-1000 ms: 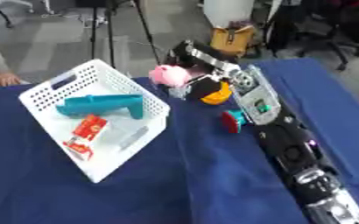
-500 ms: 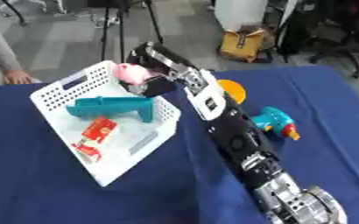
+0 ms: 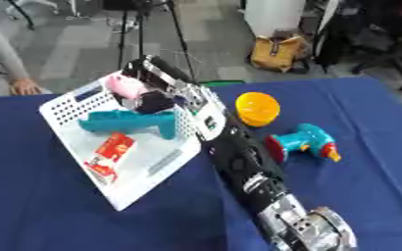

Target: Pick up objects on the table and place them in the box.

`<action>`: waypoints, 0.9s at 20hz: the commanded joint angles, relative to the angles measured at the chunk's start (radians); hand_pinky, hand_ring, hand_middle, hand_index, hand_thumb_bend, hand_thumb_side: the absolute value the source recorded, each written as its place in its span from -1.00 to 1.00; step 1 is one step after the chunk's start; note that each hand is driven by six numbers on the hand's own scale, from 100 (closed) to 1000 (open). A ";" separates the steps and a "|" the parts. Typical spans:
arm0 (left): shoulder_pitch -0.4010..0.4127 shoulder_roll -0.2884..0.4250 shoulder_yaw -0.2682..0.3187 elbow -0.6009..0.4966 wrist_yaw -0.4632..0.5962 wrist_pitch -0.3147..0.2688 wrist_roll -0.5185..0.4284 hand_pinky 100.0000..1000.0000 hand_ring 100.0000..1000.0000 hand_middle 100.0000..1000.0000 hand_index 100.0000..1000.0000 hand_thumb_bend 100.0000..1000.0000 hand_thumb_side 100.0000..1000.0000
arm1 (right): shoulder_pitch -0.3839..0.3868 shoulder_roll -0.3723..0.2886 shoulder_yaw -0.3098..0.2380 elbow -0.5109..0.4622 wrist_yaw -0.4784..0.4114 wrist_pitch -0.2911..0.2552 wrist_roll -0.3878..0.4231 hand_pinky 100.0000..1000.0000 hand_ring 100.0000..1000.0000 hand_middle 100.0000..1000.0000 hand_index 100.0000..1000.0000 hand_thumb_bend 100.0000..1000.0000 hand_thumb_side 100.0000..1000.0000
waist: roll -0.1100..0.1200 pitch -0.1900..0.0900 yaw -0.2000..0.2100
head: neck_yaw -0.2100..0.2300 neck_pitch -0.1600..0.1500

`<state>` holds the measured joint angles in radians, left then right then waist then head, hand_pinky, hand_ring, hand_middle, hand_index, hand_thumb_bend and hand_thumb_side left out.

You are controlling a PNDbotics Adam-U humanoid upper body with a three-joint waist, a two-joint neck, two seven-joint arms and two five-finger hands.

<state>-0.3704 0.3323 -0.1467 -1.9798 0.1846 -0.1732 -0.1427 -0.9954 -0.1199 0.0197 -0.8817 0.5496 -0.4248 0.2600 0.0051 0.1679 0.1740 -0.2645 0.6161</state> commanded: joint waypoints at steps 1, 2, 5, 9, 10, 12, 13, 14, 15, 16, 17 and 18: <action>-0.016 0.004 0.001 -0.020 0.006 -0.001 -0.005 0.46 0.28 0.38 0.60 -0.61 0.67 | -0.024 0.001 -0.006 0.010 0.030 -0.015 -0.002 -0.64 -0.53 -0.18 0.28 -0.88 -0.64 | 0.004 -0.013 0.003 | -0.002 -0.008; -0.016 0.004 0.001 -0.020 0.006 -0.001 -0.005 0.46 0.28 0.38 0.60 -0.61 0.67 | -0.022 0.002 -0.003 0.016 0.035 -0.024 0.007 -0.64 -0.53 -0.18 0.28 -0.88 -0.64 | 0.004 -0.013 0.003 | -0.001 -0.008; -0.016 0.004 0.001 -0.020 0.006 -0.001 -0.005 0.46 0.28 0.38 0.60 -0.61 0.67 | -0.018 0.001 0.009 0.036 0.044 -0.076 0.073 -0.49 -0.39 -0.02 0.44 -0.92 -0.46 | 0.003 -0.013 0.003 | 0.000 -0.006; -0.015 0.003 0.000 -0.020 0.006 -0.001 -0.006 0.47 0.28 0.38 0.60 -0.62 0.67 | -0.017 -0.002 0.017 0.057 0.081 -0.176 0.230 0.18 0.25 0.80 0.84 -0.76 0.11 | 0.004 -0.013 0.001 | 0.002 -0.006; -0.014 0.004 0.000 -0.020 0.006 -0.001 -0.006 0.47 0.28 0.38 0.60 -0.62 0.68 | -0.017 -0.003 0.014 0.055 0.088 -0.191 0.247 0.36 0.42 0.92 0.92 -0.63 0.20 | 0.004 -0.014 0.000 | 0.002 -0.005; -0.013 0.004 0.000 -0.020 0.005 -0.001 -0.006 0.47 0.28 0.38 0.60 -0.62 0.67 | -0.015 -0.005 0.006 0.050 0.101 -0.209 0.257 0.40 0.46 0.94 0.93 -0.57 0.24 | 0.005 -0.014 -0.001 | 0.002 -0.005; -0.013 0.004 0.000 -0.020 0.005 -0.001 -0.006 0.47 0.28 0.38 0.60 -0.62 0.68 | -0.013 -0.005 0.003 0.048 0.104 -0.212 0.252 0.40 0.46 0.95 0.93 -0.57 0.25 | 0.005 -0.014 -0.002 | 0.002 -0.005; -0.013 0.004 0.000 -0.020 0.005 -0.001 -0.006 0.47 0.28 0.38 0.60 -0.62 0.68 | -0.012 -0.005 0.001 0.046 0.104 -0.212 0.244 0.39 0.45 0.94 0.93 -0.54 0.27 | 0.005 -0.014 -0.003 | 0.003 -0.005; -0.012 0.004 0.000 -0.020 0.005 -0.001 -0.006 0.47 0.28 0.38 0.60 -0.62 0.68 | -0.011 -0.005 0.000 0.045 0.103 -0.211 0.236 0.39 0.45 0.94 0.93 -0.54 0.27 | 0.005 -0.014 -0.003 | 0.003 -0.005; -0.012 0.004 0.000 -0.020 0.005 0.000 -0.006 0.47 0.28 0.38 0.60 -0.62 0.68 | -0.010 -0.005 -0.001 0.045 0.102 -0.209 0.227 0.39 0.44 0.94 0.93 -0.52 0.27 | 0.005 -0.014 -0.004 | 0.003 -0.004; -0.011 0.004 0.000 -0.020 0.005 0.000 -0.006 0.47 0.28 0.38 0.60 -0.62 0.68 | -0.010 -0.005 -0.001 0.044 0.101 -0.208 0.219 0.39 0.44 0.94 0.93 -0.52 0.27 | 0.005 -0.014 -0.004 | 0.003 -0.004; -0.011 0.004 0.000 -0.020 0.005 0.000 -0.006 0.47 0.28 0.38 0.60 -0.62 0.68 | -0.009 -0.005 -0.002 0.042 0.099 -0.205 0.209 0.36 0.41 0.91 0.92 -0.49 0.27 | 0.005 -0.015 -0.005 | 0.004 -0.004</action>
<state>-0.3704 0.3320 -0.1502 -1.9798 0.1854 -0.1731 -0.1464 -0.9854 -0.1157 0.0246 -0.8204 0.6465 -0.6230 0.4727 0.0053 0.1679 0.1693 -0.2640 0.6158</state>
